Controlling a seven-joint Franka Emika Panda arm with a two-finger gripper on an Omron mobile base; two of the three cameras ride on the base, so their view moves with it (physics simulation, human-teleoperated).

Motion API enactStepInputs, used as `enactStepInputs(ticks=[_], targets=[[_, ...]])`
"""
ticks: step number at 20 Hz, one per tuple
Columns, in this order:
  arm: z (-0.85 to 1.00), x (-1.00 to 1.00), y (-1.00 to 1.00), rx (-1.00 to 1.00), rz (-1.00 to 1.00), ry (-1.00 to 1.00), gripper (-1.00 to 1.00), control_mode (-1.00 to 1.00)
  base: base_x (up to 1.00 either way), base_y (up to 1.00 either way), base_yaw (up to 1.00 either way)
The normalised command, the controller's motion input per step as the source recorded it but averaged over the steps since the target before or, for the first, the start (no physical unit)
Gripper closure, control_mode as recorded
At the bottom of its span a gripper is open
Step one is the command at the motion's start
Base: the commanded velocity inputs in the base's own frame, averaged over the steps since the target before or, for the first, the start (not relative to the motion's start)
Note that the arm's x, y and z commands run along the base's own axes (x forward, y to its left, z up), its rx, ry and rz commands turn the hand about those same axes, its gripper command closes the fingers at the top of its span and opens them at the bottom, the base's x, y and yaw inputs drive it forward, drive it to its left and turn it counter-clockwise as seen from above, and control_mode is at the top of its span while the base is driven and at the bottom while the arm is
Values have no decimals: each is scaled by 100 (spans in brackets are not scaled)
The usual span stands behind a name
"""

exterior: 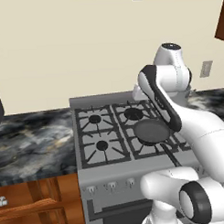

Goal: Move the pot and pan from the stove into the sink.

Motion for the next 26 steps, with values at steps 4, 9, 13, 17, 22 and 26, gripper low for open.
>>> enactStepInputs(ticks=[4,9,13,17,22,26], targets=[[-2,-3,-9,0,0,1,-100,-100,0,0,0],[-14,-25,-35,0,0,0,-100,-100,0,0,0],[-18,-38,-42,1,0,0,-100,-100,0,0,0],[-21,-40,-45,0,-1,0,-100,-100,0,0,0],[-25,-27,-44,0,-2,0,-100,-100,0,0,0],[-7,-2,-2,-1,0,0,-100,-100,0,0,0]])
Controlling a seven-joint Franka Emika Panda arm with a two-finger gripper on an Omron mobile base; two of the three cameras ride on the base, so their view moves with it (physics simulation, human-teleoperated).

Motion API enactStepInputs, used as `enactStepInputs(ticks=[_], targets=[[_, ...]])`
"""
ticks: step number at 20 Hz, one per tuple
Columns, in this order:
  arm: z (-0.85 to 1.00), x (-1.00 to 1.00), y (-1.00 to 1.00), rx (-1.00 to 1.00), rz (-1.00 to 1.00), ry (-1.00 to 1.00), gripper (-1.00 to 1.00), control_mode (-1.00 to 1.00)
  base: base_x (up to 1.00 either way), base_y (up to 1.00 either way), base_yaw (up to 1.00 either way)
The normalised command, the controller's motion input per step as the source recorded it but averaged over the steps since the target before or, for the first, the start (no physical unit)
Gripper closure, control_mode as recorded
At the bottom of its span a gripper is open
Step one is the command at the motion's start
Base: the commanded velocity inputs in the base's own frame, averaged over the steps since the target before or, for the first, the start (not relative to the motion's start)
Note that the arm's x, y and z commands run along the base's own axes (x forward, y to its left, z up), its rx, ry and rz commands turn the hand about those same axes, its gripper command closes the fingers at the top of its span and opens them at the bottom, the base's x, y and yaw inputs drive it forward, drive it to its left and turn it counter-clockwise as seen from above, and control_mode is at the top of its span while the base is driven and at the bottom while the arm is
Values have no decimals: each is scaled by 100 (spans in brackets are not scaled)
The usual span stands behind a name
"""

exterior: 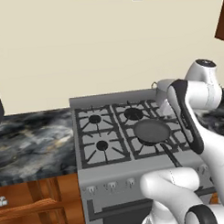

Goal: Move the pot and pan from the stove into the sink.

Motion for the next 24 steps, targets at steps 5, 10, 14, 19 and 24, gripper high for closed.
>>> enactStepInputs(ticks=[5,10,14,19,24], targets=[[-18,0,0,-2,0,2,-100,-100,0,0,0],[-47,0,0,-4,0,5,-100,-100,0,0,0],[-49,0,0,-2,0,4,-100,-100,0,0,0],[-49,0,0,0,0,1,-100,-100,0,0,0],[-47,0,0,0,0,0,-100,-100,0,0,0]])
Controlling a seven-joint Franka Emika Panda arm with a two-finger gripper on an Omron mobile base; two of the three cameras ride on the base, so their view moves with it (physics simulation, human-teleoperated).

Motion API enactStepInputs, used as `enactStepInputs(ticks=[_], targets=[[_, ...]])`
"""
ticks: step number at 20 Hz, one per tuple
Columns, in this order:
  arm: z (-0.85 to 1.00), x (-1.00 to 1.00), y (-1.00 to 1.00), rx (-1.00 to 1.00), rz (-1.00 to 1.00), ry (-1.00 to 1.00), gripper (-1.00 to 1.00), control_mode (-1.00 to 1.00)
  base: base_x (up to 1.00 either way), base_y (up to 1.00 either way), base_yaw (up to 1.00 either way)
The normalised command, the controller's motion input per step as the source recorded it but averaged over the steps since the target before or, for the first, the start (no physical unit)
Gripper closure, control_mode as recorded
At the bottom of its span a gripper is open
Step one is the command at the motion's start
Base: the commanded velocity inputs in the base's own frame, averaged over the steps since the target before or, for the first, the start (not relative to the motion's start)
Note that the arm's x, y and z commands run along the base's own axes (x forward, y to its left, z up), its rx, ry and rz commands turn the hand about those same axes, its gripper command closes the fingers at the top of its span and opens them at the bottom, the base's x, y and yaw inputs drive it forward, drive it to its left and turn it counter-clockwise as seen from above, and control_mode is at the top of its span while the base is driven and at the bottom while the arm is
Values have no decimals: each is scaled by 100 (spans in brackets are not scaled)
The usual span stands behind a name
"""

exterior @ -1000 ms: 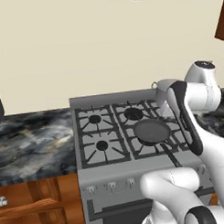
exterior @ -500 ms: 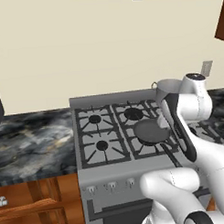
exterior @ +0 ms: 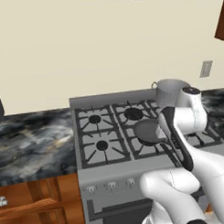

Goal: Move the pot and pan from the stove into the sink.

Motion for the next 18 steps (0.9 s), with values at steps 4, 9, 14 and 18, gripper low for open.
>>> enactStepInputs(ticks=[4,9,14,18], targets=[[-47,0,0,-1,0,0,-100,-100,0,0,0],[-44,1,0,-3,0,0,-100,-100,0,0,0],[-38,1,0,-2,0,0,-100,-100,0,0,0],[-9,0,0,0,0,0,-100,-100,0,0,0]])
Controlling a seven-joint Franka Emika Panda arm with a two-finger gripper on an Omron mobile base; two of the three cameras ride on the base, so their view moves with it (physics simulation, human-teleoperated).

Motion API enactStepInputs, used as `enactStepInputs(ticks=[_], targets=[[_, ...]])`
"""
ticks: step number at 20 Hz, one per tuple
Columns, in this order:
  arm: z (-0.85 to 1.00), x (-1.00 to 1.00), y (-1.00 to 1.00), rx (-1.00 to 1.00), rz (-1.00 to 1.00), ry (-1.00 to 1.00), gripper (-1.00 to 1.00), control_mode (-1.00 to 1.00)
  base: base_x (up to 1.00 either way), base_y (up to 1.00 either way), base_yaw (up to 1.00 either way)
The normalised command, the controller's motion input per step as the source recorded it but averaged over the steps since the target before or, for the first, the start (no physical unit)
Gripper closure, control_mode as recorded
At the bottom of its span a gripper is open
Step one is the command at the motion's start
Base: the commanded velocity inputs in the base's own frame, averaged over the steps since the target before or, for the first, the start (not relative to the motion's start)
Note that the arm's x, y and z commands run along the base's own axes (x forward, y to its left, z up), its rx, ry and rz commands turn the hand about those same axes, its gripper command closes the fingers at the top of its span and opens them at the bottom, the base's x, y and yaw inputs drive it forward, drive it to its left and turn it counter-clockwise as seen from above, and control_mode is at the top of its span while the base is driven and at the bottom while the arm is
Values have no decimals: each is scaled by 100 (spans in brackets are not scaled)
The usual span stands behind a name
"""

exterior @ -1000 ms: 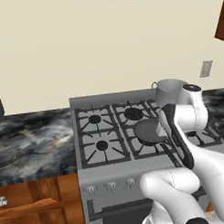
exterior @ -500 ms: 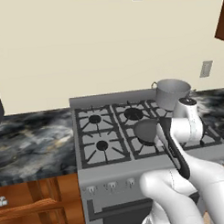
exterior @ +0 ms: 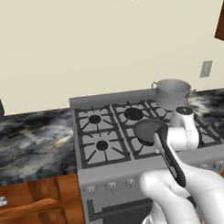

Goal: Move the pot and pan from the stove into the sink.

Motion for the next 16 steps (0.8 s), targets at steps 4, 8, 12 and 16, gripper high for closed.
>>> enactStepInputs(ticks=[4,8,12,16], targets=[[-13,0,0,0,0,0,-100,-100,0,0,0],[-30,0,-20,0,1,-4,-100,-100,0,0,0],[-10,0,-12,0,0,-2,-100,-100,0,0,0],[0,0,0,0,0,0,-100,-100,0,0,0]])
